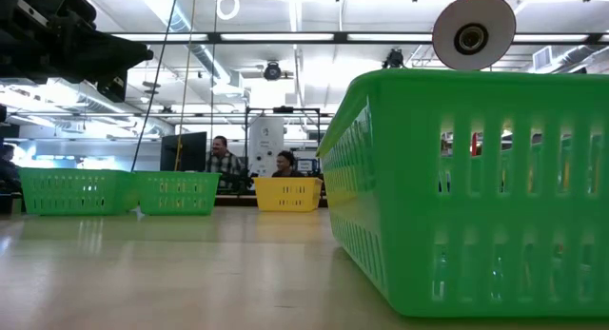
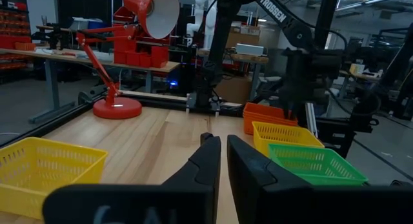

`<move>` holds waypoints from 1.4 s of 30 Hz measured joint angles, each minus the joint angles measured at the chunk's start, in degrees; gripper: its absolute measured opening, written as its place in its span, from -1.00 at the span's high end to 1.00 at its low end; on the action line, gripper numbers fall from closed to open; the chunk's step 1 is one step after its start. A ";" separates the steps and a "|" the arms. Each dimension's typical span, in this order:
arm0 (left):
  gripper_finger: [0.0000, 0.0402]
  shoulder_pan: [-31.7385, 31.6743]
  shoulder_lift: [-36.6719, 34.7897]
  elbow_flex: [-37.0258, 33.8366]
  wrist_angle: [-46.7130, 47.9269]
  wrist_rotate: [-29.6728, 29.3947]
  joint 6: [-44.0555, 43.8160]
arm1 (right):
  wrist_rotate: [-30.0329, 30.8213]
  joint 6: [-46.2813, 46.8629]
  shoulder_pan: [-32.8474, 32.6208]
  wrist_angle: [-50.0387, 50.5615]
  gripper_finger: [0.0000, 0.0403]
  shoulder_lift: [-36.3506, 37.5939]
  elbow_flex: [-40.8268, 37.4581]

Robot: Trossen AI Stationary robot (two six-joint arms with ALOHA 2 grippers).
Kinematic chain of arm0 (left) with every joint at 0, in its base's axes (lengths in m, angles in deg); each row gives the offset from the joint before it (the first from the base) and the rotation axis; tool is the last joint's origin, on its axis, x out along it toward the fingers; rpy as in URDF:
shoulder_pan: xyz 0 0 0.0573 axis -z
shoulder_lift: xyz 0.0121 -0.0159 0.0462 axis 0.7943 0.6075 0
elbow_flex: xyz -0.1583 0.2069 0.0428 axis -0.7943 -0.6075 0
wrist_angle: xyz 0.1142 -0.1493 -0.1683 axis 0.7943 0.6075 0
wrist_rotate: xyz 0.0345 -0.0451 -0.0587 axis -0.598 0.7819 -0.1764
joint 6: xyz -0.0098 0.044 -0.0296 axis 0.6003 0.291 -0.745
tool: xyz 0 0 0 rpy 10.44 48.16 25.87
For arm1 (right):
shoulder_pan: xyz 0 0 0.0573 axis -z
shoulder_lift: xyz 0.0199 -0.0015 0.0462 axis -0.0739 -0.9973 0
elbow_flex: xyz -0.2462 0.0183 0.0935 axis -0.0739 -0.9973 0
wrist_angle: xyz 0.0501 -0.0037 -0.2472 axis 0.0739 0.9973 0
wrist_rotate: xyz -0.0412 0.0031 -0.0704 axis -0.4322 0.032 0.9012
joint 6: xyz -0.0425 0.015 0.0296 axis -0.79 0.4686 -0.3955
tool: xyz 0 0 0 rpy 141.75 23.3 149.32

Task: Stack baskets by color
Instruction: Stack the top orange basket on the bottom orange basket

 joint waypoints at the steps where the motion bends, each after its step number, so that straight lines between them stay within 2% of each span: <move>1: 0.82 0.00 0.00 0.00 0.00 0.02 0.00 | -0.24 -0.84 -0.14 -1.06 0.92 0.00 0.05; 4: 0.83 -0.02 0.00 -0.01 0.00 0.00 0.00 | -0.38 -3.76 -0.58 -4.66 0.97 0.00 0.18; 8: 0.86 -0.02 0.00 0.00 0.00 0.00 -0.02 | -0.40 -7.09 -1.23 -4.30 0.96 0.00 0.19; 13: 0.84 -0.01 0.00 0.00 0.00 0.00 0.00 | 0.42 -9.78 -1.19 1.98 0.97 0.00 0.20; 19: 0.82 -0.02 0.00 0.00 0.00 0.02 -0.01 | 4.58 -4.59 1.39 14.91 0.97 0.00 -0.41; 27: 0.86 0.00 0.00 -0.02 0.00 0.00 0.00 | 6.89 -10.53 5.56 9.59 0.98 0.00 -3.47; 33: 0.82 -0.02 0.00 0.00 0.00 0.02 0.00 | 12.26 -11.85 6.28 8.20 0.98 0.00 -3.08; 38: 0.83 -0.01 0.00 0.00 0.00 0.00 -0.02 | 9.90 -11.43 6.43 8.48 0.98 0.02 -2.76; 42: 0.86 -0.02 0.00 0.00 0.00 0.00 0.00 | 5.72 -9.97 6.45 20.52 0.98 0.09 3.32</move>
